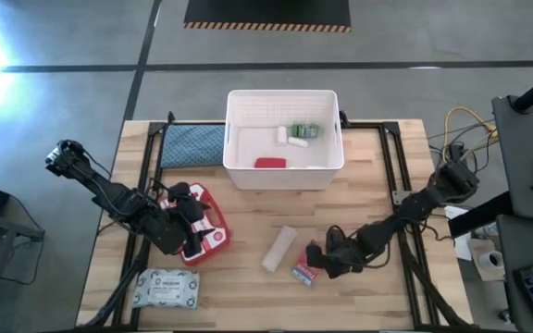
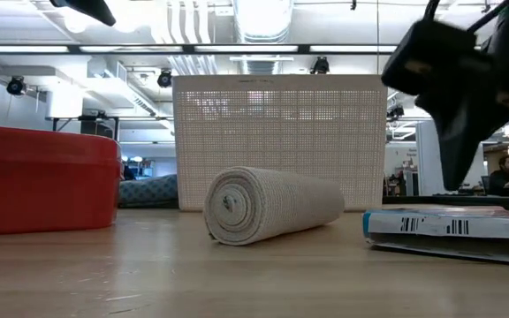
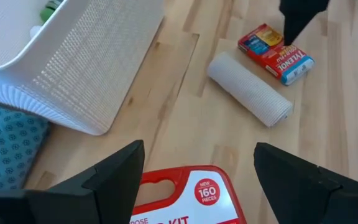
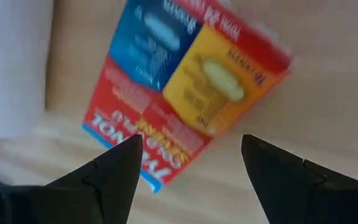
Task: Pick & place medical supplies in basket/bin
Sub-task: Put the red medicine box in the white bin
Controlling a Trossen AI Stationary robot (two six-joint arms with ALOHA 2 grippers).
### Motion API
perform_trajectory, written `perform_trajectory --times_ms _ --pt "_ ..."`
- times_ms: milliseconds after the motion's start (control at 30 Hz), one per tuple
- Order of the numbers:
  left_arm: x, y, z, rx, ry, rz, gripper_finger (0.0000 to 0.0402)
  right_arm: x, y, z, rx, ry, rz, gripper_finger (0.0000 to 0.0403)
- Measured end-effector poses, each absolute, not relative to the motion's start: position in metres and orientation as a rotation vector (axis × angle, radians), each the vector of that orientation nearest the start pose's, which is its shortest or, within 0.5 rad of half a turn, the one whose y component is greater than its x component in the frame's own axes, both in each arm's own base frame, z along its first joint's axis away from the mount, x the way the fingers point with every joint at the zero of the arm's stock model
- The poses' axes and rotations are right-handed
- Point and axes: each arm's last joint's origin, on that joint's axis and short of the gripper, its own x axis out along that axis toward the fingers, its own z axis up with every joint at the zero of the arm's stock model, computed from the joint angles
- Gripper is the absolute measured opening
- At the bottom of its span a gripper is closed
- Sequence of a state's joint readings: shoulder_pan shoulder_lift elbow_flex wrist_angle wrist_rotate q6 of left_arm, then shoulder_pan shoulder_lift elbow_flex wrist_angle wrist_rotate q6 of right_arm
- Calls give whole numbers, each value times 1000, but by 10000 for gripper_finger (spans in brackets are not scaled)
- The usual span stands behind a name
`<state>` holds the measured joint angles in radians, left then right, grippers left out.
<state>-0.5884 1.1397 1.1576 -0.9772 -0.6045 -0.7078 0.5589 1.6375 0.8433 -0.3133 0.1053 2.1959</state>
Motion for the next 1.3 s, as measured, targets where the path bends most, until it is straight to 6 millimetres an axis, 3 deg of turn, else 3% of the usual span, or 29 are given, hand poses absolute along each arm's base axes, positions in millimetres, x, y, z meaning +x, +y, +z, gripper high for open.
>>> perform_trajectory --times_ms 233,500,700,1000,1200,1300 --pt "181 -101 333 -114 734 279 281 254 137 134 1548 935 -905 264" --pt "181 -100 333 -110 731 285 281 275 119 134 1478 947 -871 244" --pt "180 -100 332 -109 732 285 281 276 114 130 1331 985 -865 185" --pt "180 -100 332 -110 731 285 281 274 111 128 1262 982 -868 26" --pt "180 -100 332 -109 731 286 281 277 113 135 1252 992 -840 11" --pt "180 -100 332 -109 731 286 281 286 117 150 1248 990 -762 9"
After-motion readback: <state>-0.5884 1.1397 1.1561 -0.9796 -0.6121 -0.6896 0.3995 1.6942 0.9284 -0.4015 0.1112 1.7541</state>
